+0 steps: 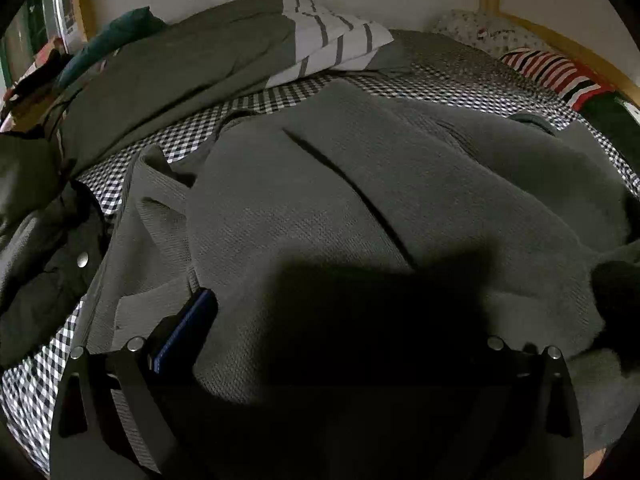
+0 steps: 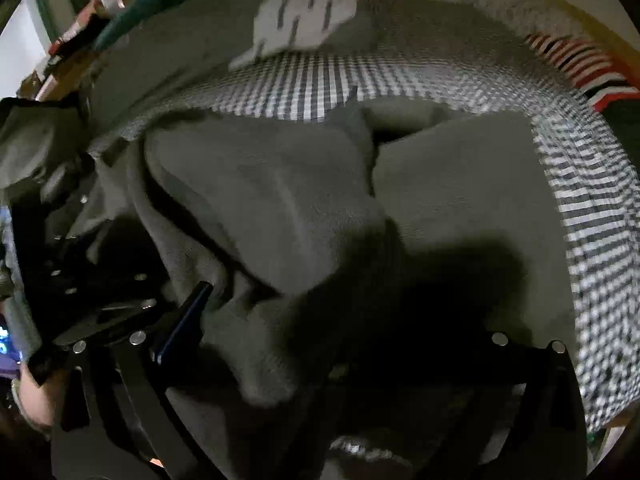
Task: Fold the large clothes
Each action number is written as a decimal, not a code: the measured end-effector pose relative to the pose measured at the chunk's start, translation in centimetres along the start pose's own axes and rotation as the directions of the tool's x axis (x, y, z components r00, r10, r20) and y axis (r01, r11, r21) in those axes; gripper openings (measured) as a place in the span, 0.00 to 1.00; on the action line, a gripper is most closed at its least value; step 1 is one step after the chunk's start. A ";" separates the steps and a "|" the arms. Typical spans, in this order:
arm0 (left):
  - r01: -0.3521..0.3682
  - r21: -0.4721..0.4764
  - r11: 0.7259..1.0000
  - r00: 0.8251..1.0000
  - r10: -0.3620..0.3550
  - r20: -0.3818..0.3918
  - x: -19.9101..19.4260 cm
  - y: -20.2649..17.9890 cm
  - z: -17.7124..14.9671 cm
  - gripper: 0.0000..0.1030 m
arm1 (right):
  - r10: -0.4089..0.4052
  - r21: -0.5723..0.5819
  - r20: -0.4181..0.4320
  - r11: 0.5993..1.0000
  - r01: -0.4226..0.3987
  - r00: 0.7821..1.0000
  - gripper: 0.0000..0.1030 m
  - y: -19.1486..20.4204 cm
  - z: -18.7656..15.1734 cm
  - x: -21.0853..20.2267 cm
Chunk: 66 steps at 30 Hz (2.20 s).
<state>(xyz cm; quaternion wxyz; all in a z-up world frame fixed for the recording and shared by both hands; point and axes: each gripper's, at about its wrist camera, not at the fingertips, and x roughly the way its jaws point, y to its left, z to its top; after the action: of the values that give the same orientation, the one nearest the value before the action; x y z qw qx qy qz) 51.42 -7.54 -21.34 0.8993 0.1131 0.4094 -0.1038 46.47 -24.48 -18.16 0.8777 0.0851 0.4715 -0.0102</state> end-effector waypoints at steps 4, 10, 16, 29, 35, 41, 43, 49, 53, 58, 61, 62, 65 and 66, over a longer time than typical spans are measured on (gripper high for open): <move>0.001 0.007 1.000 1.000 -0.001 0.011 -0.2 0.1 -0.6 0.96 | -0.071 -0.117 -0.060 0.991 0.064 0.996 0.97 1.8 -3.6 1.6; -0.001 0.010 1.000 1.000 0.001 0.008 -0.1 0.0 -0.4 0.96 | -0.091 -0.131 0.033 0.987 0.094 0.995 0.97 2.1 -5.1 1.5; 0.005 0.017 1.000 1.000 -0.005 0.011 -0.1 0.1 -0.4 0.96 | -0.023 -0.116 0.037 0.993 0.027 0.999 0.98 0.8 -6.8 1.8; -0.036 0.037 0.999 0.999 0.034 0.041 -1.3 -0.4 -0.8 0.96 | 0.001 -0.112 0.133 0.994 0.014 0.991 0.97 0.8 -7.9 0.6; 0.005 0.024 1.000 0.988 -0.009 0.157 -6.7 -0.9 -4.1 0.96 | 0.003 -0.191 0.202 0.981 0.037 0.979 0.97 1.2 -10.8 -2.5; 0.042 -0.053 0.998 0.986 -0.033 0.162 -9.6 -0.5 -8.9 0.96 | 0.039 -0.178 0.216 0.984 0.000 0.976 0.97 -0.1 -14.4 -4.2; 0.059 -0.072 0.996 0.990 -0.049 0.134 -9.9 -0.2 -10.0 0.96 | 0.024 -0.162 0.226 0.987 0.013 0.974 0.97 -0.4 -15.5 -4.6; 0.072 -0.117 0.991 0.994 -0.061 0.094 -11.8 0.7 -14.7 0.96 | 0.013 -0.044 0.216 0.999 -0.004 0.976 0.97 -1.9 -20.0 -5.9; 0.091 -0.128 0.987 0.993 -0.081 0.080 -13.4 1.1 -18.1 0.96 | -0.003 -0.004 0.234 1.000 0.004 0.972 0.97 -1.8 -24.0 -7.7; 0.116 -0.137 0.984 0.990 -0.102 0.102 -15.9 1.5 -21.9 0.96 | -0.010 0.005 0.251 1.000 0.009 0.968 0.97 -1.3 -28.3 -9.5; 0.124 -0.150 0.981 0.988 -0.109 0.108 -16.6 2.2 -23.7 0.96 | -0.019 0.007 0.250 1.000 0.018 0.968 0.97 -0.8 -30.1 -10.3; 0.130 -0.156 0.979 0.987 -0.113 0.112 -16.8 2.7 -24.3 0.96 | -0.022 0.006 0.251 1.000 0.021 0.968 0.97 -0.6 -30.7 -10.6; 0.115 -0.174 0.978 0.985 -0.090 0.146 -17.5 4.6 -25.1 0.96 | -0.026 0.004 0.252 1.000 0.025 0.967 0.97 -0.2 -31.8 -11.3; 0.108 -0.182 0.977 0.984 -0.080 0.159 -17.7 5.5 -25.2 0.96 | -0.026 0.004 0.251 1.000 0.026 0.968 0.97 -0.1 -32.0 -11.4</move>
<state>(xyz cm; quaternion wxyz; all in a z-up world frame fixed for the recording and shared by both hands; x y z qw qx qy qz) 23.61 6.66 -23.39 0.9284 -0.0008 0.3533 -0.1150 13.70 -20.24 -26.05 0.9300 0.0773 0.3579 -0.0326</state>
